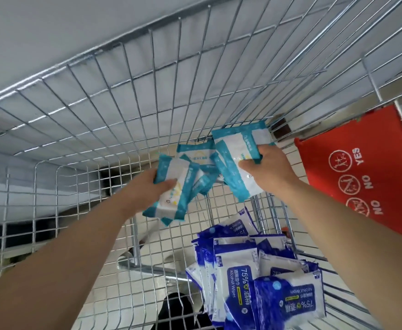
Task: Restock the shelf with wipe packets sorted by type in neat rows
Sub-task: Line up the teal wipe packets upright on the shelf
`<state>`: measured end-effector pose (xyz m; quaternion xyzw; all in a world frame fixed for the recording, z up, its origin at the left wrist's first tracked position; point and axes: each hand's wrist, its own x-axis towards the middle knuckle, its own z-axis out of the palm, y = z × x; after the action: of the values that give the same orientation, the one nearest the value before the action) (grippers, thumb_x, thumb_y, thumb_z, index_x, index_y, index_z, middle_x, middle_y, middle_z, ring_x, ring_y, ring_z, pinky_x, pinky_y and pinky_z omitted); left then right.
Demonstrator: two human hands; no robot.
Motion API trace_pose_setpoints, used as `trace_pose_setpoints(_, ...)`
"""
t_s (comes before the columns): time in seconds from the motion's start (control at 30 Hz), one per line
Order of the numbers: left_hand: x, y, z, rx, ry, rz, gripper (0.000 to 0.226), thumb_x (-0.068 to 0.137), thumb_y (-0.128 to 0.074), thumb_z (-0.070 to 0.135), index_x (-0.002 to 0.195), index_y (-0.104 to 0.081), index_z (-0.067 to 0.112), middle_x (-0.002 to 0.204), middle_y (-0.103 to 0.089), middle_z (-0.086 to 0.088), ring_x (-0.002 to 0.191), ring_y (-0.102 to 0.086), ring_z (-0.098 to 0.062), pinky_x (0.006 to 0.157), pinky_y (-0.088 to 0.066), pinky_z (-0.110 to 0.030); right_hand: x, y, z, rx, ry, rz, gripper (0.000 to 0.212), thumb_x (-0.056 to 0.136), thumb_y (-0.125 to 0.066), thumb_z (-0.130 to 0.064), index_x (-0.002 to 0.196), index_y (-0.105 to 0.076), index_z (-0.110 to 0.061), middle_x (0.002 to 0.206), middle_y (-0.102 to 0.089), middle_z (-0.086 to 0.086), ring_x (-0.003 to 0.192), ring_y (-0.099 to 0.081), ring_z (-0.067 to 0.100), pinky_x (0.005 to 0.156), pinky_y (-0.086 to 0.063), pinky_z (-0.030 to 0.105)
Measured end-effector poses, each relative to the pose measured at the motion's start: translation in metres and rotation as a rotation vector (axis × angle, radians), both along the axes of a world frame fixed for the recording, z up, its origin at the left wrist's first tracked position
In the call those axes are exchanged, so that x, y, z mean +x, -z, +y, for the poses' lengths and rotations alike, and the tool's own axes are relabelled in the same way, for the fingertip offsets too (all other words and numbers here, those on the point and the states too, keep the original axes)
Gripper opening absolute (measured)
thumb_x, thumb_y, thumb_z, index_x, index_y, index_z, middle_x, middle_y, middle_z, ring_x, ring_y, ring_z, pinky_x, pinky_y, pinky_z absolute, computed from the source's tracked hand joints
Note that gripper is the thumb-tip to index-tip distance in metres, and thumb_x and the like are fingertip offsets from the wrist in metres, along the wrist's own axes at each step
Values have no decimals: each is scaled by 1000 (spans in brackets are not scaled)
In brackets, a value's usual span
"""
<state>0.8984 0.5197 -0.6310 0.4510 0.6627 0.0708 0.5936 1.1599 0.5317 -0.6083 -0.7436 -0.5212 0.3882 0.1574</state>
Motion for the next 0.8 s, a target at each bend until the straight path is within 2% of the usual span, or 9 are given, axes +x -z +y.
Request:
trace_pose_setpoints(0.13, -2, -36, -1, 35, -104, -112, 19, 92, -63, 19, 109, -57, 25, 103, -68, 4, 95, -66, -17, 95, -50, -38, -11, -37, -2, 10, -12, 65, 4, 85, -62, -10, 88, -65, -10, 76, -62, 4, 63, -53, 16, 55, -39, 25)
trace_pose_setpoints(0.2, -4, -58, -4, 88, -145, -113, 20, 92, -62, 19, 110, -53, 24, 100, -66, 7, 92, -64, -16, 87, -50, -33, -18, -61, -1, 50, -43, 99, 10, 86, -60, -8, 92, -63, -15, 77, -62, 1, 65, -55, 14, 57, -42, 25)
trace_pose_setpoints(0.27, -7, -86, -8, 138, -187, -75, 24, 93, -61, 22, 114, -51, 20, 102, -66, 3, 95, -64, -21, 81, -52, -34, -26, -91, 0, 102, -86, 119, 14, 87, -58, -8, 96, -61, -18, 79, -62, -1, 66, -55, 12, 57, -44, 25)
trace_pose_setpoints(0.37, -16, -133, -19, 198, -241, -55, 34, 93, -60, 25, 125, -47, 21, 107, -66, 4, 102, -64, -22, 92, -51, -42, -38, -140, -4, 182, -154, 100, 18, 88, -60, -12, 98, -54, -26, 73, -55, -11, 57, -49, 1, 49, -35, 17)
trace_pose_setpoints(0.43, -21, -171, -31, 269, -304, -63, 37, 94, -59, 25, 128, -45, 21, 110, -65, 4, 102, -63, -20, 96, -49, -44, -47, -173, -10, 230, -204, 130, 21, 87, -61, -11, 100, -54, -27, 73, -55, -11, 53, -48, -2, 48, -36, 14)
trace_pose_setpoints(0.53, -31, -233, -59, 371, -379, -84, 34, 93, -60, 22, 124, -47, 19, 110, -66, 4, 101, -64, -18, 96, -49, -43, -62, -227, -23, 302, -290, 131, 18, 85, -63, -10, 99, -60, -21, 77, -60, -4, 62, -52, 10, 59, -41, 26)
trace_pose_setpoints(0.63, -48, -295, -96, 489, -474, -62, 32, 89, -65, 20, 117, -51, 19, 106, -69, 2, 95, -68, -17, 90, -53, -44, -79, -290, -39, 379, -395, 116, 8, 84, -64, -13, 90, -61, -11, 75, -60, 4, 62, -49, 15, 58, -38, 29)
trace_pose_setpoints(0.7, -60, -336, -122, 554, -570, -62, 36, 86, -69, 15, 116, -50, 18, 104, -69, 1, 91, -69, -17, 86, -55, -44, -94, -333, -52, 421, -473, 127, 7, 84, -64, -14, 91, -62, -12, 74, -60, 4, 60, -48, 14, 55, -37, 28)
trace_pose_setpoints(0.8, -78, -400, -171, 658, -680, -85, 52, 85, -68, 6, 123, -39, 26, 99, -68, 0, 80, -70, -11, 72, -59, -33, -123, -402, -77, 496, -595, 156, 9, 85, -62, -12, 93, -62, -13, 75, -61, 0, 61, -51, 12, 56, -40, 27)
